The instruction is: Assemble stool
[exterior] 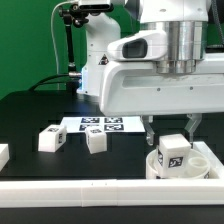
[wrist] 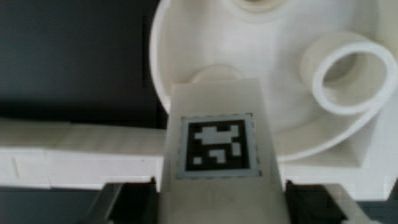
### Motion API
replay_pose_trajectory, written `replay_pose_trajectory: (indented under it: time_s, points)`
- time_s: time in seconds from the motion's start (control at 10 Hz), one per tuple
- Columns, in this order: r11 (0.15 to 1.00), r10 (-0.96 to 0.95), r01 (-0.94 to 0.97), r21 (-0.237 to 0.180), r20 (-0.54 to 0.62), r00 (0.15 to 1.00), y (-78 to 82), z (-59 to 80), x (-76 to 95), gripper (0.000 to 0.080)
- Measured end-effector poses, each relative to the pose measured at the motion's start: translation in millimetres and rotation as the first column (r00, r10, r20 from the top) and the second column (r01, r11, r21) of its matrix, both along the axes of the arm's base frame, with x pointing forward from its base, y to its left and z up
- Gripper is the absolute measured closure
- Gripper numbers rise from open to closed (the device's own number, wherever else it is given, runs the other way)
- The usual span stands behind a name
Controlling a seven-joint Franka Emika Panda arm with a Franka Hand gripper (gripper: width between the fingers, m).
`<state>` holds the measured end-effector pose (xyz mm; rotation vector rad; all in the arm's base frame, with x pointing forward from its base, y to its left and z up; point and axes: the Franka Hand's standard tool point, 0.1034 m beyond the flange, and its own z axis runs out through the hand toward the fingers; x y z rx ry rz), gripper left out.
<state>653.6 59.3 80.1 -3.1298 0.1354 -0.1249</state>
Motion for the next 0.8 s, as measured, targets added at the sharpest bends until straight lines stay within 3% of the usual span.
replay_pose_trajectory:
  time_s: [0.4,0.8]
  points:
    - [0.922,-0.387,0.383,0.056,0.075,0.919,13.8,-2.9,-3.7,0.0455]
    - [0.763,-0.646,0.641,0.086,0.082,0.759,7.2,-3.3,-6.2,0.0455]
